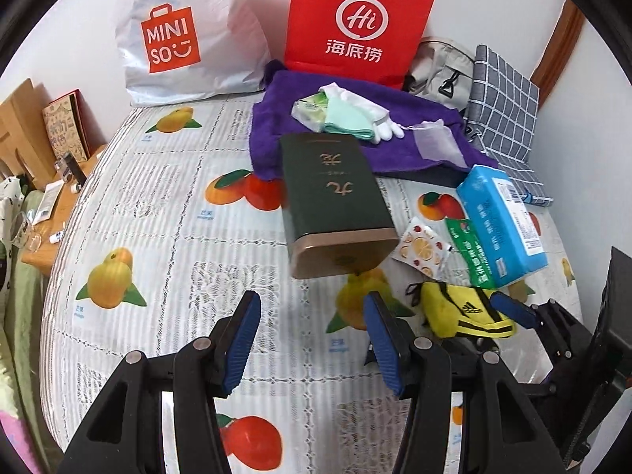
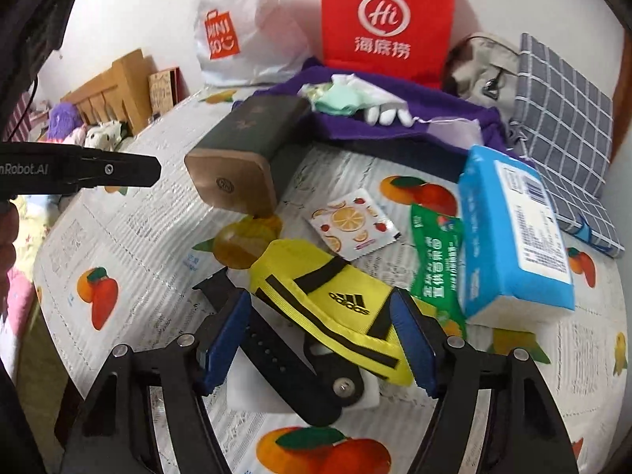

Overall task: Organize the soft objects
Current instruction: 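Grasp the yellow-and-black pouch by its strap with the right gripper, then grasp the black strap with the left gripper while the right lifts the yellow pouch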

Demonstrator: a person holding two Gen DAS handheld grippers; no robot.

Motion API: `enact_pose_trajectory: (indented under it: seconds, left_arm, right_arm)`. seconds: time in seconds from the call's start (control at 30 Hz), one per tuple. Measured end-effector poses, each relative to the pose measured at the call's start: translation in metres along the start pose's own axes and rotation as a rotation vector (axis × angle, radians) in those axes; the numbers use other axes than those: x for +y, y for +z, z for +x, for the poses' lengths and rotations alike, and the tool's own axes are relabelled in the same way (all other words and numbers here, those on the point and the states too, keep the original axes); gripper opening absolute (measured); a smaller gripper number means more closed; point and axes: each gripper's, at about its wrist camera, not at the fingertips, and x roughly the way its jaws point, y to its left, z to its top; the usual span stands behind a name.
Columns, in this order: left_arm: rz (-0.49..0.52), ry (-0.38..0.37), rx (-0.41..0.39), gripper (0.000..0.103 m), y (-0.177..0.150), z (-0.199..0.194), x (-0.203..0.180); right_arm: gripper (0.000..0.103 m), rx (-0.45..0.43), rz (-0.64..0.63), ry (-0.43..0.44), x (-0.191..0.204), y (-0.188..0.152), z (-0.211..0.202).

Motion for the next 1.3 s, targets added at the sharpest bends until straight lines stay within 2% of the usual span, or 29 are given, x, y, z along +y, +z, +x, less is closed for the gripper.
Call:
enact_pose_trajectory:
  seconds: [0.1, 0.17, 0.23, 0.37, 0.43, 0.67, 0.93, 1.03, 1.13, 1.3]
  left_arm:
    - [0.001, -0.013, 0.011, 0.052, 0.001, 0.006, 0.002]
    - [-0.004, -0.020, 0.017, 0.052, 0.000, 0.009, 0.003]
    - [-0.006, -0.021, 0.023, 0.052, -0.001, 0.012, 0.004]
    - [-0.014, -0.022, 0.033, 0.052, -0.004, 0.015, 0.006]
    - [-0.021, -0.025, 0.034, 0.052, -0.006, 0.015, 0.007]
    - [-0.032, -0.047, 0.052, 0.052, -0.018, 0.015, 0.005]
    - [-0.051, -0.135, 0.110, 0.052, -0.043, 0.018, -0.015]
    - [-0.057, -0.165, 0.128, 0.052, -0.051, 0.022, -0.026]
    - [-0.083, -0.194, 0.152, 0.052, -0.058, 0.031, -0.035]
    - [-0.175, -0.234, 0.165, 0.052, -0.061, 0.044, -0.037]
  right_arm:
    - [0.071, 0.016, -0.022, -0.008, 0.003, 0.000, 0.008]
    - [0.065, 0.024, -0.028, 0.008, 0.004, 0.001, 0.012]
    - [0.043, 0.025, -0.032, 0.043, 0.004, 0.002, 0.013]
    - [0.017, 0.002, -0.047, 0.031, 0.006, 0.008, 0.004]
    - [0.012, -0.023, -0.033, 0.045, 0.002, 0.012, -0.006]
    - [0.007, -0.097, 0.099, 0.103, -0.033, 0.017, -0.048]
    - [0.007, -0.137, 0.199, 0.059, -0.073, -0.005, -0.091]
    - [0.007, -0.125, 0.226, 0.039, -0.087, -0.021, -0.098]
    - [0.007, -0.075, 0.267, 0.025, -0.103, -0.040, -0.092]
    - [0.007, -0.025, 0.306, 0.042, -0.118, -0.059, -0.078]
